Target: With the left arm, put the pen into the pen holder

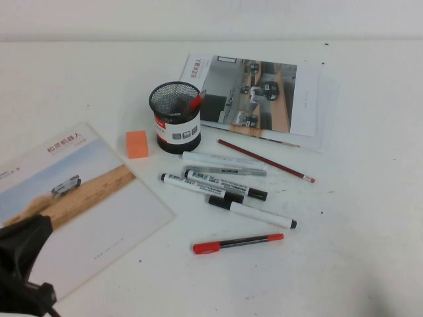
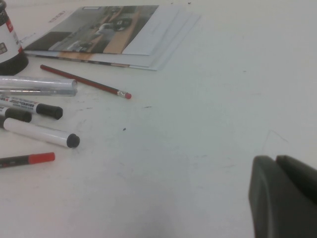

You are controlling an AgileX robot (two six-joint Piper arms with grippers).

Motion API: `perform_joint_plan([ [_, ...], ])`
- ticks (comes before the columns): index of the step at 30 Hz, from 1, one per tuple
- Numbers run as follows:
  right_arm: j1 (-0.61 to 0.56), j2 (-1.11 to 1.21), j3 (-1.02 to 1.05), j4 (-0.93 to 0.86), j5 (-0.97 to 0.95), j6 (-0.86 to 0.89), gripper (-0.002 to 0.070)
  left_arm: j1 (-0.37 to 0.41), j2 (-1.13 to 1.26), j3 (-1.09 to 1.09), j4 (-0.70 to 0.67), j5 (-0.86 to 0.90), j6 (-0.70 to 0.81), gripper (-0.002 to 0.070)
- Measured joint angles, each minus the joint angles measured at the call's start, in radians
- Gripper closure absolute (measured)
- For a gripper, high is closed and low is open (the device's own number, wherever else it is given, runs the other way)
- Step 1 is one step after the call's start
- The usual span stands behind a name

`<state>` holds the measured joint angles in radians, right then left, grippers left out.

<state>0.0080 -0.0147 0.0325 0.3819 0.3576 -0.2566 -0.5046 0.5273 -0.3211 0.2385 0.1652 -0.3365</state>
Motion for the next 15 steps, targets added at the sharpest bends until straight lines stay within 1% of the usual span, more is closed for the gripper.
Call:
perform_joint_plan([
  [9, 0.0, 0.0, 0.0, 0.0, 0.0, 0.0, 0.0698, 0.004, -0.056, 0.005, 0.012, 0.036, 0.007, 0.0676],
  [12, 0.0, 0.0, 0.0, 0.0, 0.0, 0.0, 0.0698, 0.065, -0.146, 0.02, -0.05, 0.038, 0.079, 0.0676],
  [15, 0.0, 0.0, 0.0, 0.003, 0.0, 0.0, 0.0698, 0.162, -0.252, 0.054, -0.16, 0.025, 0.222, 0.0676],
])
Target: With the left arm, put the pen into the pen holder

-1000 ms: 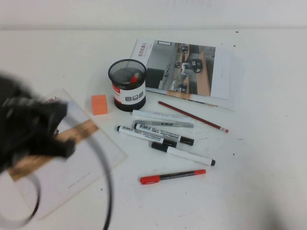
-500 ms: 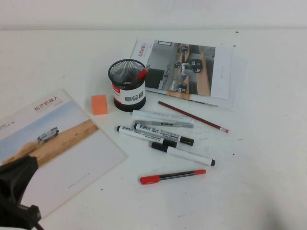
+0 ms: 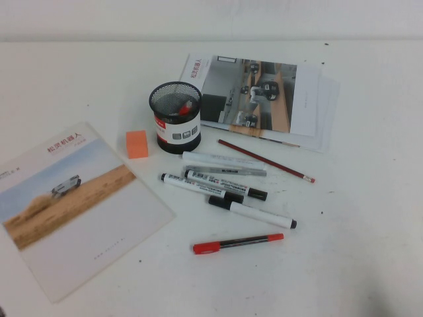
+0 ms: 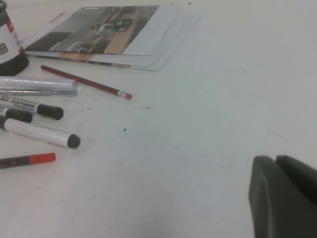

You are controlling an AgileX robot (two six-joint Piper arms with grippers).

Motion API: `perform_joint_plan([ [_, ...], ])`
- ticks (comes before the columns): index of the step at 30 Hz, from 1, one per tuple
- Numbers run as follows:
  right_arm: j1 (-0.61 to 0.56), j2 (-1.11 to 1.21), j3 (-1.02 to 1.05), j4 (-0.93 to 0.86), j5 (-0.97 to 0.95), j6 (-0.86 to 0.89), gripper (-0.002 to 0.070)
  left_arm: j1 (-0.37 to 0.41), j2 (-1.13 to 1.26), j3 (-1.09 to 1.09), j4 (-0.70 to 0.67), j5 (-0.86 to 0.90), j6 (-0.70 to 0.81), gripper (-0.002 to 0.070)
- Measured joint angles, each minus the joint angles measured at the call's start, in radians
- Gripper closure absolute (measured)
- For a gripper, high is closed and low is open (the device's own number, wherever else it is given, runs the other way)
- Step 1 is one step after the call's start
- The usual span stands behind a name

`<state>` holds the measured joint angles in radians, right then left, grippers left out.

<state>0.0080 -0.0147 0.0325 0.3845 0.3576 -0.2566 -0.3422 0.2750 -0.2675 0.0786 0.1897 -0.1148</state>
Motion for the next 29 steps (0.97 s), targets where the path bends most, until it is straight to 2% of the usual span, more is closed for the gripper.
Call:
perform_joint_plan([
  [7, 0.0, 0.0, 0.0, 0.0, 0.0, 0.0, 0.0698, 0.172, -0.261, 0.159, -0.144, -0.071, 0.133, 0.0676],
  [11, 0.0, 0.0, 0.0, 0.006, 0.002, 0.0, 0.0698, 0.216, -0.285, 0.245, -0.163, -0.106, 0.14, 0.0676],
  [15, 0.0, 0.0, 0.0, 0.01, 0.002, 0.0, 0.0698, 0.218, -0.285, 0.289, -0.165, -0.09, 0.132, 0.0676],
  [23, 0.0, 0.0, 0.0, 0.015, 0.002, 0.0, 0.0698, 0.218, -0.285, 0.292, -0.133, 0.15, 0.125, 0.0676],
  [29, 0.0, 0.0, 0.0, 0.027, 0.002, 0.0, 0.0698, 0.218, -0.285, 0.288, -0.132, 0.173, 0.125, 0.0676],
])
